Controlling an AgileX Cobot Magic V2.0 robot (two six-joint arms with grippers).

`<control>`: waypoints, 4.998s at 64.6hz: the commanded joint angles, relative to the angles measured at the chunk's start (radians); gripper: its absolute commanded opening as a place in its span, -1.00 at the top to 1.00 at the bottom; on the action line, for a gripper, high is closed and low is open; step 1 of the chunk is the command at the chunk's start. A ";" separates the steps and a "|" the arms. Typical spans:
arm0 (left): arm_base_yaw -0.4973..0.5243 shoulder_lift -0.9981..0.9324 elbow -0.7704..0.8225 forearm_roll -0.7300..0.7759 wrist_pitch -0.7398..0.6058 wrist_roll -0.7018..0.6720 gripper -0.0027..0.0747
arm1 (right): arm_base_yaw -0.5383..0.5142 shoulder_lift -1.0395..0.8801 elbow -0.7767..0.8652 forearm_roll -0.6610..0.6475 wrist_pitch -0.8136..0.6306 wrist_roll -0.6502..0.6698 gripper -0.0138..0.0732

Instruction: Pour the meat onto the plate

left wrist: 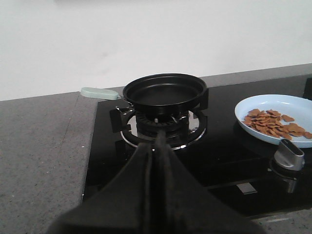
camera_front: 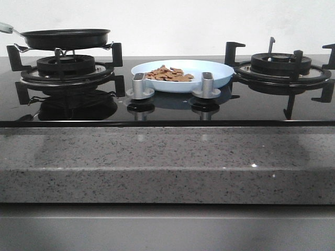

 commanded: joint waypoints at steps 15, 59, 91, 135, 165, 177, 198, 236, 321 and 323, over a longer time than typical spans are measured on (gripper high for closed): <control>-0.073 0.006 -0.027 -0.032 -0.073 -0.009 0.98 | -0.001 -0.421 0.341 -0.004 -0.200 -0.008 0.82; -0.073 0.006 -0.027 -0.047 -0.071 -0.009 0.98 | -0.001 -0.726 0.503 -0.004 -0.209 -0.008 0.82; -0.073 0.006 -0.027 -0.047 -0.071 -0.009 0.98 | -0.001 -0.726 0.503 -0.004 -0.209 -0.008 0.82; -0.074 0.004 0.027 0.603 -0.193 -0.643 0.98 | -0.001 -0.726 0.503 -0.004 -0.209 -0.008 0.82; -0.074 -0.338 0.389 0.601 -0.315 -0.643 0.98 | -0.001 -0.726 0.503 -0.004 -0.209 -0.008 0.82; -0.074 -0.336 0.473 0.597 -0.390 -0.643 0.98 | -0.001 -0.726 0.503 -0.004 -0.208 -0.008 0.82; -0.074 -0.336 0.499 0.580 -0.417 -0.643 0.98 | -0.001 -0.726 0.503 -0.004 -0.208 -0.008 0.82; -0.074 -0.336 0.499 0.580 -0.417 -0.643 0.98 | -0.001 -0.726 0.503 -0.004 -0.208 -0.008 0.82; -0.074 -0.334 0.499 0.580 -0.417 -0.643 0.98 | -0.114 -0.931 0.997 -0.178 -0.614 0.148 0.82; -0.074 -0.334 0.499 0.580 -0.417 -0.643 0.98 | -0.114 -0.931 0.997 -0.178 -0.614 0.148 0.82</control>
